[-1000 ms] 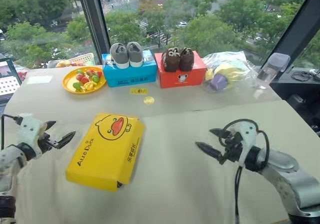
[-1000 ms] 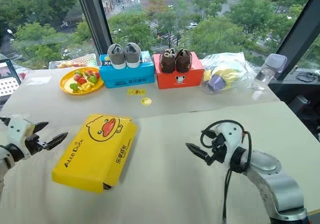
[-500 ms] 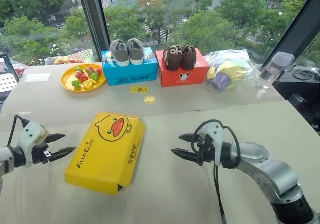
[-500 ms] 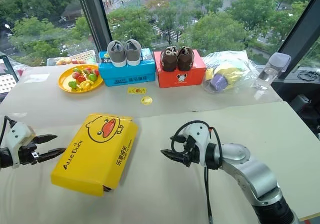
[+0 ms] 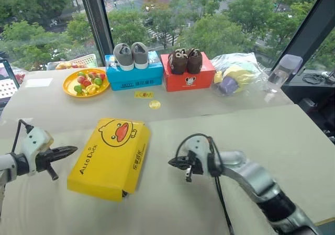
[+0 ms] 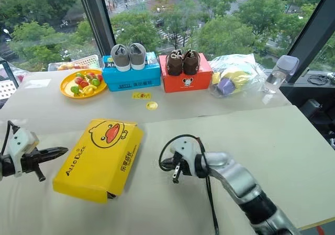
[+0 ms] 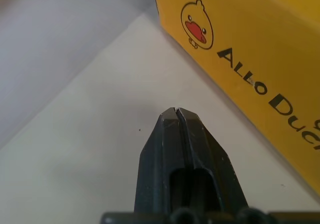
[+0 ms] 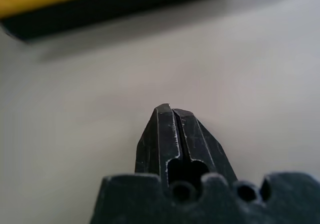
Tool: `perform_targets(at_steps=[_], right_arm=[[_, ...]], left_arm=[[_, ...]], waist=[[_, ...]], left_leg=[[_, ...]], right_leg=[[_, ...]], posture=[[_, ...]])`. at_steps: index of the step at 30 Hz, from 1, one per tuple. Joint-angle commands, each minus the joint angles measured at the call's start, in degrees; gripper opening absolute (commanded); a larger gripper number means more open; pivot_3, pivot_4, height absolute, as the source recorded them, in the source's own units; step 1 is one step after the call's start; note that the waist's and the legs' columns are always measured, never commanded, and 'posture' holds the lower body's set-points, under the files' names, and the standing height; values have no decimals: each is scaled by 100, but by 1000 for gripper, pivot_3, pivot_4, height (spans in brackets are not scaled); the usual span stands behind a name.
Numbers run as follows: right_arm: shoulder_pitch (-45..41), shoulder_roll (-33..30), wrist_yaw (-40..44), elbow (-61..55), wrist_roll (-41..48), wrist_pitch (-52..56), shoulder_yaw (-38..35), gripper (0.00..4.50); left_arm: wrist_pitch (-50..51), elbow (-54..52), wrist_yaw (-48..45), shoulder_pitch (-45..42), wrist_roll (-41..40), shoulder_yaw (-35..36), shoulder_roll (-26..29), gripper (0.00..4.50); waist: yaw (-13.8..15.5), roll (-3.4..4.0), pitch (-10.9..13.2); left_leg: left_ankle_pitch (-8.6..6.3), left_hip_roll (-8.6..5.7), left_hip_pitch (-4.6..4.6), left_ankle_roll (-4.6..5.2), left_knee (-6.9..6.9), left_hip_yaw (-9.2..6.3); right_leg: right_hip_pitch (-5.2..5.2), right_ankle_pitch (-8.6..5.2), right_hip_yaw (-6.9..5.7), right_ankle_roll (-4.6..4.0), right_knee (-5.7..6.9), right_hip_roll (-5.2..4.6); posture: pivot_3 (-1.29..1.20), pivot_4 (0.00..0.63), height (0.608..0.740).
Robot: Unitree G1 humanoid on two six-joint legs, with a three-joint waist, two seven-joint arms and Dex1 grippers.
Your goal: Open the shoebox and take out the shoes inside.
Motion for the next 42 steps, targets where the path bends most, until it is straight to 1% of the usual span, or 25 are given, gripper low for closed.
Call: perform_targets(at_steps=[1,4,7,9,13,17,20,26,29,32,37,40,42], right_arm=[[-259,272,96,570,-396,-383,241,6],[-442,535,48,902,-548,-488,214,6],[-485,714,-7,984,-566,-417,99,6],[-485,779,5,969,-601,-381,67,6],[-453,810,24,954,-643,-349,-27,6],[-406,538,40,978,-731,-343,-280,6],[-360,312,49,860,-693,-258,-579,6],[-139,-245,74,465,-642,-5,-1131,6],[10,-404,72,245,-614,126,-1281,6],[166,-505,95,6,-590,258,-1353,6],[481,-776,428,-338,-414,193,-1433,6],[673,-991,740,-516,-285,26,-1393,6],[696,-1006,948,-466,-91,-65,-1465,6]], left_arm=[[119,-436,-34,-53,2,-195,-38,9],[194,-941,-191,173,86,-489,20,9],[350,-1449,-287,360,41,-634,37,9],[455,-1686,-300,403,7,-677,26,9],[591,-2104,-323,309,-36,-902,-72,9],[687,-2377,-189,38,-36,-1205,-347,9],[647,-2358,-148,-172,86,-1455,-520,9],[366,-1842,-62,-761,474,-1996,-887,9],[143,-1452,-92,-1025,608,-2097,-972,9],[-94,-1132,-165,-1174,691,-2062,-919,9],[-354,-802,-190,-989,447,-1518,-775,9],[-138,-855,-461,-688,91,-1081,-519,9],[550,-1017,-865,-349,-498,-536,-129,9]], waist=[[13,-13,-5],[8,-19,-6],[3,-17,-5],[7,-17,-5],[28,-16,-4],[82,-11,-2],[148,-12,-1],[183,-9,2],[177,-9,2],[157,-11,2],[91,-12,3],[46,-13,4],[41,-16,6]], left_leg=[[1,1,1,2,0,-3],[6,6,22,-8,3,-1],[6,8,48,-7,1,2],[5,14,70,-6,0,2],[15,15,73,-11,0,0],[23,10,71,-9,1,-4],[25,4,69,-4,2,-6],[18,1,65,8,3,-6],[16,0,63,12,2,-10],[14,-1,62,15,1,-10],[11,2,62,20,1,-15],[9,4,62,23,0,-16],[8,6,63,24,-2,-16]], right_leg=[[1,1,-4,-2,3,2],[1,-2,3,-9,50,0],[12,-6,17,-15,66,-1],[30,-12,16,-23,68,-1],[31,-13,15,-28,73,-1],[33,-12,15,-29,75,-2],[40,-12,14,-29,69,-6],[45,-11,15,-24,54,-6],[46,-12,14,-20,53,-4],[46,-13,13,-18,51,-3],[46,-15,15,-13,49,-4],[46,-17,14,-10,46,-5],[45,-19,13,-7,47,-7]], posture=[[0,150,731],[0,150,731],[0,150,731],[0,150,731],[0,150,731],[0,150,731],[0,150,731],[0,150,731],[0,150,731],[0,150,731],[0,150,731],[0,150,731],[0,150,731]])
